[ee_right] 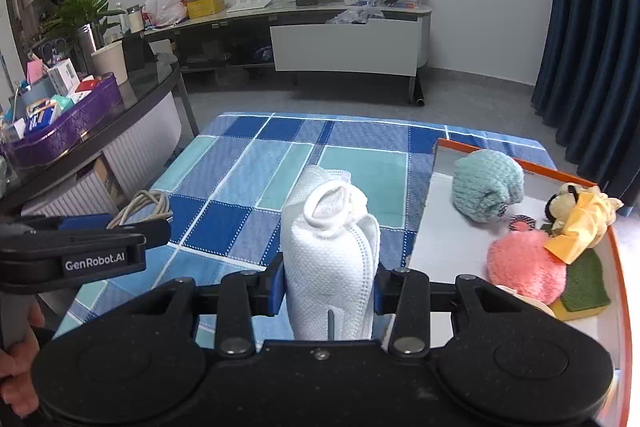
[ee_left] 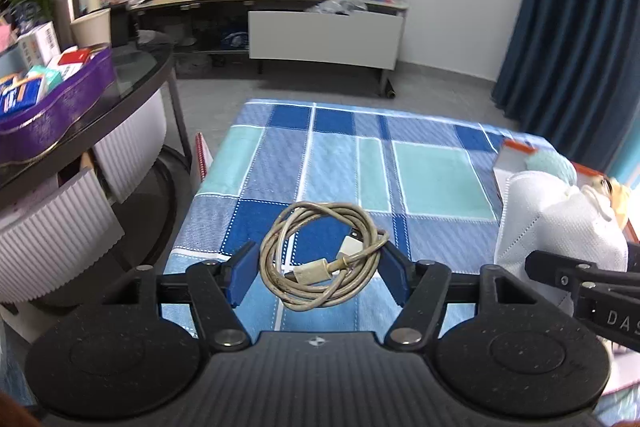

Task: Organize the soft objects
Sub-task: 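Carry the coiled cable and white mask toward the white box with both tools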

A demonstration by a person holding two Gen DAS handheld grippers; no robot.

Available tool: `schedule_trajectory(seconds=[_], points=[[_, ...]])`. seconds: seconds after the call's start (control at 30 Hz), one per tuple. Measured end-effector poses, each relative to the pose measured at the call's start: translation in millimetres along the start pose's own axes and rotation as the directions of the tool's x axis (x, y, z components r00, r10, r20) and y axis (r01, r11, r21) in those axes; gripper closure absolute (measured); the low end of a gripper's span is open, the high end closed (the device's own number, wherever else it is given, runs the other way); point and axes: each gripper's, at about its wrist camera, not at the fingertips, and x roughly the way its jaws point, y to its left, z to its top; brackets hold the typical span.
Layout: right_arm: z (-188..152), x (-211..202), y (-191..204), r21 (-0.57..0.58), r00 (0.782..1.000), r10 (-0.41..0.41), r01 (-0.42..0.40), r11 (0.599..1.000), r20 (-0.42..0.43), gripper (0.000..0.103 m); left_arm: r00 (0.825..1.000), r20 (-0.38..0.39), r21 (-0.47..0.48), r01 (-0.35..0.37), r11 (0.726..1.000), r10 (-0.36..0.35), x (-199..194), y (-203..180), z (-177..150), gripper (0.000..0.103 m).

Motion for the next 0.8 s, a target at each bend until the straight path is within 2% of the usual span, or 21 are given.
schedule_trajectory(seconds=[0.07, 0.47, 0.8], points=[[-2, -5, 0, 0.008, 1.0, -0.001, 0.001, 1.0, 0.005, 0.055, 1.0, 0.002, 0.014, -0.008, 1.0, 0.008, -2, -2, -1, 0.038], [-14, -23, 1, 0.003, 1.0, 0.002, -0.002, 1.0, 0.027, 0.055, 1.0, 0.002, -0.053, -0.009, 0.999, 0.01, -18, -1, -17, 0.038], [-24, -35, -1, 0.0, 0.999, 0.001, -0.001, 1.0, 0.036, 0.055, 1.0, 0.023, -0.043, -0.003, 0.999, 0.004, -33, -10, -22, 0.037]])
